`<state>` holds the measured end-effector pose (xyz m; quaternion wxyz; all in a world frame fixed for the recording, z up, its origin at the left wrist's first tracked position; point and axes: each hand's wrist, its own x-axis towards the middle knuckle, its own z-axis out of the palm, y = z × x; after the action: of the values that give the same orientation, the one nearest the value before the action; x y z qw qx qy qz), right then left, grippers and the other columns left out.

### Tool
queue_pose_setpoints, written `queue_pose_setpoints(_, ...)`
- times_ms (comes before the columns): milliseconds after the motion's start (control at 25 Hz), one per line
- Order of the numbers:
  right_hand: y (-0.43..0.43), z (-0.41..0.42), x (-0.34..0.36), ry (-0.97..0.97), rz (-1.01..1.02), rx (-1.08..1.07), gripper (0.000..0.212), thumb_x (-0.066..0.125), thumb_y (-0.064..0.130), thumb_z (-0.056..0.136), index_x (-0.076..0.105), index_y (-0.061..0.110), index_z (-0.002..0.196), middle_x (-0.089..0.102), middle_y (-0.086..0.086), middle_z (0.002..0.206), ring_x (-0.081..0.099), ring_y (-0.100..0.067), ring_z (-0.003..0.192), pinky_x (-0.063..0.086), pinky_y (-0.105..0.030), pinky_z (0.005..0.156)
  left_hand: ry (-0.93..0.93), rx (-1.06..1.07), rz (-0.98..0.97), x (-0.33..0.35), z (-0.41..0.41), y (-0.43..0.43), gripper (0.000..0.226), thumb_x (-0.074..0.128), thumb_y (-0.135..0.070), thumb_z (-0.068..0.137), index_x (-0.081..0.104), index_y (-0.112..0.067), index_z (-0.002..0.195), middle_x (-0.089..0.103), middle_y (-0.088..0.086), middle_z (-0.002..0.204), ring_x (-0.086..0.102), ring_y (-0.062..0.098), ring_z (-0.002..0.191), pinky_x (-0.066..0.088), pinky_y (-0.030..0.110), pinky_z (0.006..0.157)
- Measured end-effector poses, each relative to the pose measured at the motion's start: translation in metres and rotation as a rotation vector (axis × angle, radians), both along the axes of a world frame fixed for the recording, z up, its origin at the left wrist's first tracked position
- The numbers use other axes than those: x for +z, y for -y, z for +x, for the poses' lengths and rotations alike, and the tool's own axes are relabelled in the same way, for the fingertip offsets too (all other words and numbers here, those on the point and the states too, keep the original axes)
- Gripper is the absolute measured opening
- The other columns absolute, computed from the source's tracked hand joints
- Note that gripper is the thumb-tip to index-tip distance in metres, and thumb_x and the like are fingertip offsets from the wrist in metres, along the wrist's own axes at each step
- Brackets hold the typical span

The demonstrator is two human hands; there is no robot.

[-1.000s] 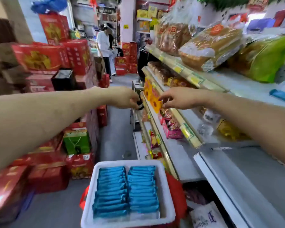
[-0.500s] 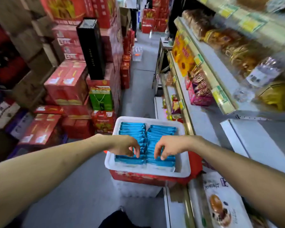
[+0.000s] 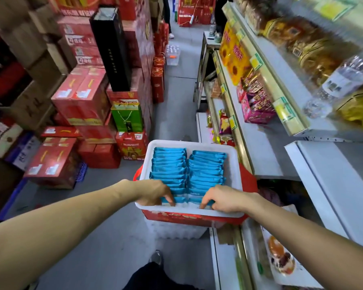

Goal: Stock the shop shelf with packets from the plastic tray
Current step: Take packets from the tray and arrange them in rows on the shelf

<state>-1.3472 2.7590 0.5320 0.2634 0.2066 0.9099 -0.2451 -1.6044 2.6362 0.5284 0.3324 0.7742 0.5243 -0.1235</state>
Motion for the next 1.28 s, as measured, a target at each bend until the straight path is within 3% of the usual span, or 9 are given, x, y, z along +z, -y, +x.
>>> queue_pose_setpoints(240,-0.015,-0.004,0.023,-0.041,0.052,-0.007,0.049,0.059,0.005,0.089,0.068,0.04,0.122,0.062,0.012,0.128,0.055,-0.013,0.116,0.046,-0.037,0.102,0.047,0.039,0.078,0.015,-0.012,-0.007,0.045,0.059,-0.009,0.099,0.066,-0.038,0.132,0.061,-0.014,0.141,0.057,0.012,0.125,0.043,0.032,0.113)
queue_pose_setpoints(360,-0.042,-0.012,0.068,-0.094,0.066,-0.065,0.046,0.065,0.006,0.089,0.069,0.038,0.121,0.061,0.012,0.13,0.053,-0.01,0.118,0.042,-0.032,0.104,0.084,0.099,0.111,0.057,-0.033,-0.04,0.044,0.058,-0.009,0.1,0.067,-0.041,0.128,0.059,-0.018,0.138,0.055,0.007,0.126,0.042,0.029,0.112)
queue_pose_setpoints(480,-0.073,-0.022,0.132,-0.148,0.101,-0.145,0.053,0.066,0.001,0.088,0.071,0.04,0.123,0.06,0.01,0.126,0.056,-0.012,0.11,0.045,-0.027,0.09,0.067,0.098,0.208,0.115,-0.056,-0.089,0.051,0.058,-0.005,0.097,0.068,-0.046,0.127,0.059,-0.022,0.122,0.058,0.003,0.111,0.046,0.027,0.102)
queue_pose_setpoints(760,-0.126,0.001,0.338,-0.225,0.286,-0.301,0.063,0.066,-0.002,0.084,0.071,0.051,0.118,0.06,0.013,0.127,0.061,-0.01,0.104,0.058,-0.032,0.088,0.128,-0.088,0.364,0.297,-0.053,-0.198,0.063,0.059,0.003,0.091,0.068,-0.045,0.13,0.058,-0.025,0.108,0.056,-0.006,0.098,0.042,0.015,0.089)
queue_pose_setpoints(880,-0.128,0.04,0.417,-0.275,0.39,-0.343,0.063,0.069,-0.001,0.081,0.072,0.051,0.117,0.067,0.013,0.12,0.065,-0.018,0.099,0.056,-0.037,0.084,0.201,-0.188,0.438,0.373,-0.017,-0.235,0.061,0.057,0.005,0.095,0.069,-0.044,0.129,0.061,-0.028,0.11,0.06,-0.002,0.099,0.046,0.02,0.088)
queue_pose_setpoints(960,-0.123,0.081,0.457,-0.304,0.415,-0.441,0.063,0.069,-0.004,0.08,0.074,0.048,0.117,0.071,0.011,0.115,0.068,-0.021,0.096,0.057,-0.037,0.08,0.249,-0.269,0.512,0.42,0.023,-0.26,0.058,0.056,0.006,0.097,0.071,-0.04,0.128,0.06,-0.035,0.1,0.059,-0.005,0.092,0.043,0.016,0.08)
queue_pose_setpoints(1040,-0.114,0.127,0.484,-0.316,0.445,-0.558,0.065,0.067,-0.006,0.08,0.074,0.046,0.118,0.074,0.009,0.11,0.069,-0.019,0.09,0.057,-0.034,0.076,0.297,-0.349,0.557,0.459,0.069,-0.28,0.057,0.056,0.008,0.097,0.072,-0.037,0.127,0.062,-0.04,0.106,0.06,-0.01,0.1,0.042,0.011,0.081)
queue_pose_setpoints(1200,-0.085,0.21,0.51,-0.232,0.569,-0.73,0.066,0.069,0.0,0.078,0.072,0.053,0.116,0.071,-0.015,0.113,0.063,-0.024,0.085,0.053,-0.039,0.077,0.337,-0.493,0.594,0.503,0.164,-0.305,0.055,0.057,0.003,0.099,0.073,-0.044,0.123,0.065,-0.031,0.117,0.064,-0.002,0.101,0.051,0.019,0.085)
queue_pose_setpoints(1280,-0.062,0.25,0.516,-0.242,0.547,-0.889,0.064,0.067,-0.006,0.084,0.074,0.048,0.117,0.07,0.003,0.123,0.066,-0.018,0.101,0.057,-0.034,0.089,0.329,-0.556,0.602,0.515,0.215,-0.31,0.056,0.057,0.003,0.098,0.073,-0.045,0.121,0.063,-0.033,0.109,0.06,-0.009,0.092,0.045,0.011,0.077)
